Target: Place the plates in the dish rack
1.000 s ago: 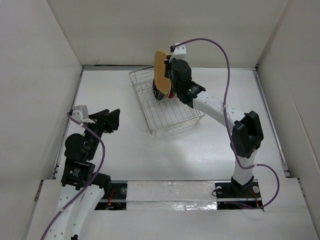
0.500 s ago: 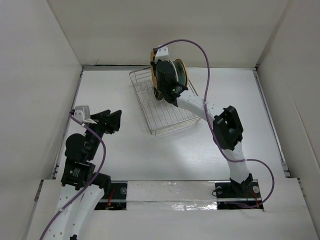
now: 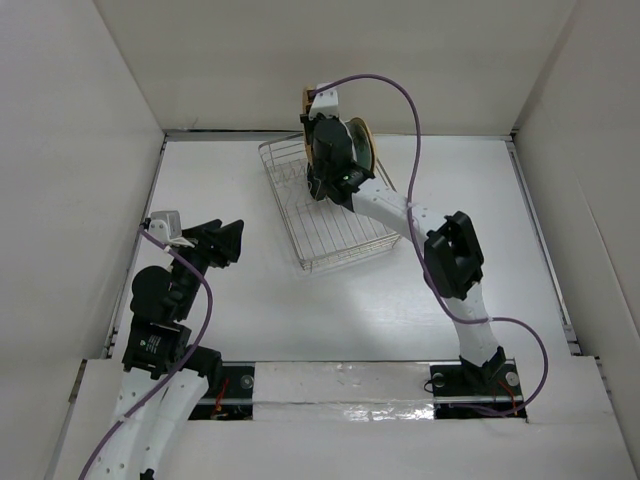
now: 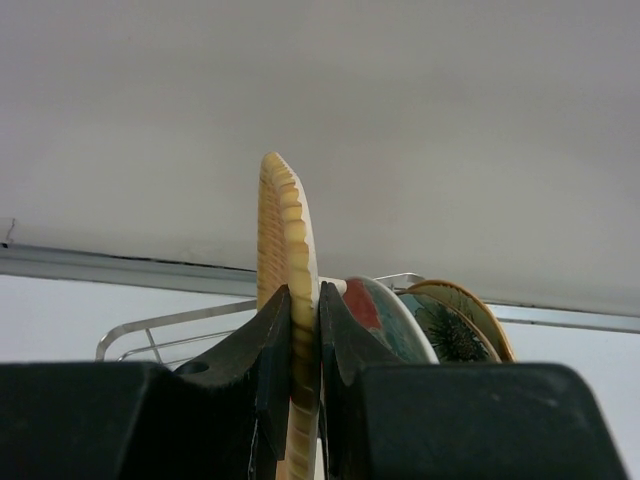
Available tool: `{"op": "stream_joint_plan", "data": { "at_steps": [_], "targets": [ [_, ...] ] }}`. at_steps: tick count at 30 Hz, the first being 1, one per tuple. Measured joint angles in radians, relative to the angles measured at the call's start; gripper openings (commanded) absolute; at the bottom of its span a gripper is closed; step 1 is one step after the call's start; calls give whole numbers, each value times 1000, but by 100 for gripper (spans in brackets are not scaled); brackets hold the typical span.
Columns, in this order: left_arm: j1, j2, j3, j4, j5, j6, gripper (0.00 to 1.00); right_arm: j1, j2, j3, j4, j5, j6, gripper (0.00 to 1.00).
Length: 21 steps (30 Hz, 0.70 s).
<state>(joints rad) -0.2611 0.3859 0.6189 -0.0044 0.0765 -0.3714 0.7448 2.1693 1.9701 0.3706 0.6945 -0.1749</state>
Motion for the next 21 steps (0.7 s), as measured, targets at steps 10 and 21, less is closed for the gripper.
{"op": "stream_joint_plan", "data": {
  "at_steps": [10,21],
  "targets": [
    [0,1,0,0,0,0,53,-31,70,-5,16,-45,103,0],
    [0,1,0,-1,0,0,53,12,26,-300,275,-27,146,0]
  ]
}}
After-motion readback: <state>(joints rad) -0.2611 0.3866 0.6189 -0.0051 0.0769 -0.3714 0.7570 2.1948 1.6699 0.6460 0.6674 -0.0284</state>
